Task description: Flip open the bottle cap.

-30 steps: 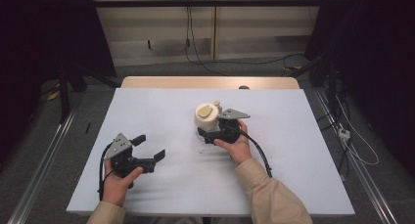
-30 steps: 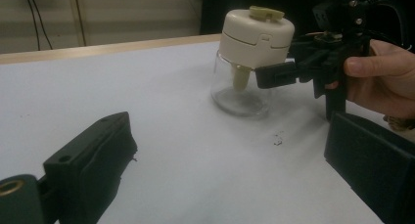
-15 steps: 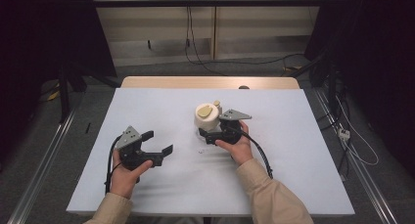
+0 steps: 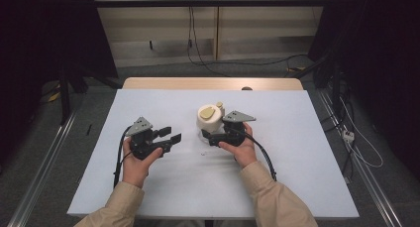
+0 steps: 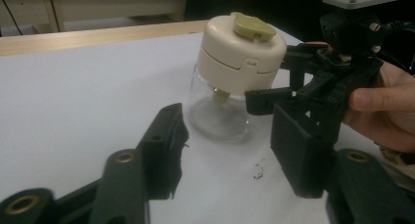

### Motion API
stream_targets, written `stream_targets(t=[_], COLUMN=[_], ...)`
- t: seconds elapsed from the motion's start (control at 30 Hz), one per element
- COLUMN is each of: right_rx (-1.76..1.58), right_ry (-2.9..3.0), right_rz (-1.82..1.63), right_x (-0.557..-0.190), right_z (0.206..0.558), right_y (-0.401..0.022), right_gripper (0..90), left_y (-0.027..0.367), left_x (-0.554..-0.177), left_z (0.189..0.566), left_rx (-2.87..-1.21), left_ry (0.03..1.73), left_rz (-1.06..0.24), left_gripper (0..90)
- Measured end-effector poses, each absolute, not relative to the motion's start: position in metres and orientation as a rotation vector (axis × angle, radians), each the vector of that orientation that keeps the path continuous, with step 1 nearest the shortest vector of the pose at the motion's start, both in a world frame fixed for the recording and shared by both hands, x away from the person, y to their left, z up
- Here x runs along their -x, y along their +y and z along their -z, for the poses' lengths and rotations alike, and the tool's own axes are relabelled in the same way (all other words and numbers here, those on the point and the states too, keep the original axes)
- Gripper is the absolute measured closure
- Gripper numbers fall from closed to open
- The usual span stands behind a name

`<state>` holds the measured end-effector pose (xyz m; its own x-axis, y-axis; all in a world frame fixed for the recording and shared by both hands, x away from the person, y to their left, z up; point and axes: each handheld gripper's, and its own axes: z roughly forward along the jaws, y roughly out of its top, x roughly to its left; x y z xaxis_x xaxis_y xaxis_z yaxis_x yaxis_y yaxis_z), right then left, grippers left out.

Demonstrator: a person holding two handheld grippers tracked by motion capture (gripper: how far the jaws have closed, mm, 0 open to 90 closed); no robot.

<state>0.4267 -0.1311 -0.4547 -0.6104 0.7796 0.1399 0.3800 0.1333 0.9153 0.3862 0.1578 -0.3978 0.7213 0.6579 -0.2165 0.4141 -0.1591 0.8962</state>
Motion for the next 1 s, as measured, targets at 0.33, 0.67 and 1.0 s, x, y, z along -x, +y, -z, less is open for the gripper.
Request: stream_targets(t=[0.33, 0.67, 1.0], right_rx=[-1.09, -1.084, -1.07], right_ry=[2.041, 2.039, 2.036], right_rz=[-1.465, -1.466, -1.46], right_x=[-0.427, -0.427, -0.427], right_z=[0.455, 0.455, 0.454], right_y=[-0.13, -0.13, -0.129], right_gripper=[7.1, 7.2, 7.3], left_y=[0.141, 0.122, 0.109], left_x=[-0.4, -0.415, -0.422], left_z=[0.392, 0.386, 0.38], left_rx=[-1.82, -1.84, -1.855], left_ry=[0.859, 0.838, 0.841], left_rz=[-0.208, -0.177, -0.162], left_gripper=[64.8, 83.6, 86.8])
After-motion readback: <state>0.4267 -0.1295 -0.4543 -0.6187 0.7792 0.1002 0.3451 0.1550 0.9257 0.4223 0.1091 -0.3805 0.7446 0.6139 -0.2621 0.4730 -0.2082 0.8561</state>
